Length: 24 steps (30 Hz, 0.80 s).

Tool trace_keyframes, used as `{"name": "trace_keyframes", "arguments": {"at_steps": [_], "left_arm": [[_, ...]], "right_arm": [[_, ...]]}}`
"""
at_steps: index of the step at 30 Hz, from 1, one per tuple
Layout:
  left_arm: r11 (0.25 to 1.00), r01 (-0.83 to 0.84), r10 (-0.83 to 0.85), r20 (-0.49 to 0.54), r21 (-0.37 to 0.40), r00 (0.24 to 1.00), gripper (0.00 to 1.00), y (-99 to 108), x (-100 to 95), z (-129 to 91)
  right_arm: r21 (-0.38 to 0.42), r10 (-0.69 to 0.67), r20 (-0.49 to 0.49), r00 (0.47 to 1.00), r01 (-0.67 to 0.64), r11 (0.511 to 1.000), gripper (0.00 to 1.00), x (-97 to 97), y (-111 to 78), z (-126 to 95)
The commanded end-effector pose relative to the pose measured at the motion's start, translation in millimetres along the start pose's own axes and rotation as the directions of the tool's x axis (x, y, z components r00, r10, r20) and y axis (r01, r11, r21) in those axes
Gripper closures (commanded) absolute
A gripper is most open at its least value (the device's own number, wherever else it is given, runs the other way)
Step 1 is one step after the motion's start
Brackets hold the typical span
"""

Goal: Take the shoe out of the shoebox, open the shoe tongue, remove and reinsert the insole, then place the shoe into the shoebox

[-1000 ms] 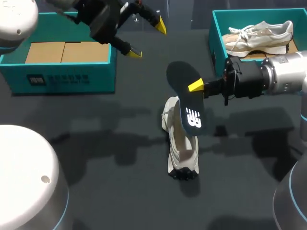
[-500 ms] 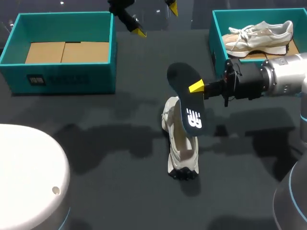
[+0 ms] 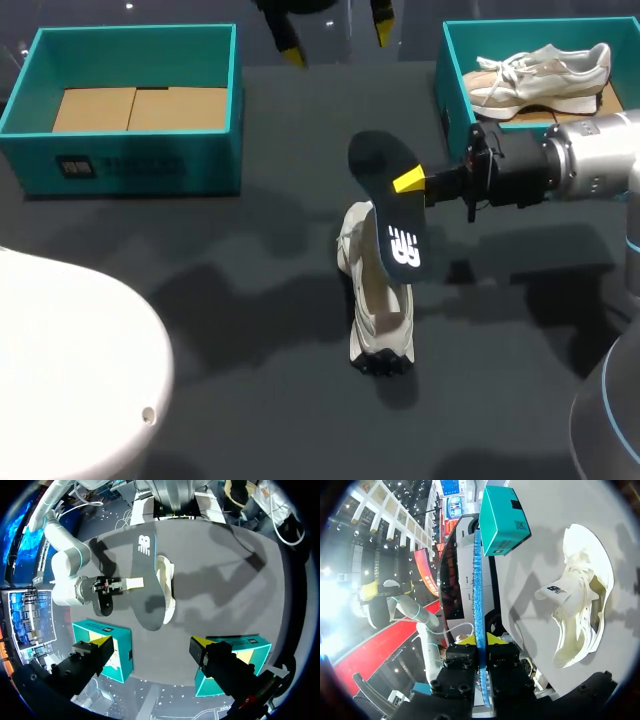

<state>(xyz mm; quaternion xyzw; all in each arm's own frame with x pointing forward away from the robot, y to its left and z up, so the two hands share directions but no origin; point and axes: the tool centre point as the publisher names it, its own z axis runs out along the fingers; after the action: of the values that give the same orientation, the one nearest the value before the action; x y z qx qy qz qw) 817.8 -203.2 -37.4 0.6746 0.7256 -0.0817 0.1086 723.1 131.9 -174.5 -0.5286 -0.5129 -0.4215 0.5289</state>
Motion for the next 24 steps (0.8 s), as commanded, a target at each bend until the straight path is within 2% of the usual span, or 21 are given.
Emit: {"name": "trace_keyframes", "arguments": {"at_steps": [1,2,10,17,24], "left_arm": [[0.998,0.021,-0.011,-0.175,0.055,0.985,0.0,10,-17.3,9],[0.997,0.025,-0.011,-0.186,0.076,0.982,0.0,9,-21.4,11],[0.996,0.04,-0.014,-0.318,0.076,0.948,0.0,6,-40.8,27],[0.994,0.043,-0.008,-0.332,0.098,0.943,0.0,7,-43.7,34],[0.987,0.007,0.05,-0.352,0.159,0.935,0.0,3,-53.7,48]], "right_arm": [[0.0,0.001,0.002,1.0,-0.001,1.0,1.0,-0.1,0.0,1],[0.0,0.001,0.002,1.0,-0.001,1.0,1.0,-0.1,0.0,1],[0.0,0.001,0.002,1.0,-0.001,1.0,1.0,-0.1,0.0,1],[0.0,0.001,0.002,1.0,-0.001,1.0,1.0,-0.1,0.0,1],[0.0,0.001,0.002,1.0,-0.001,1.0,1.0,-0.1,0.0,1]]}}
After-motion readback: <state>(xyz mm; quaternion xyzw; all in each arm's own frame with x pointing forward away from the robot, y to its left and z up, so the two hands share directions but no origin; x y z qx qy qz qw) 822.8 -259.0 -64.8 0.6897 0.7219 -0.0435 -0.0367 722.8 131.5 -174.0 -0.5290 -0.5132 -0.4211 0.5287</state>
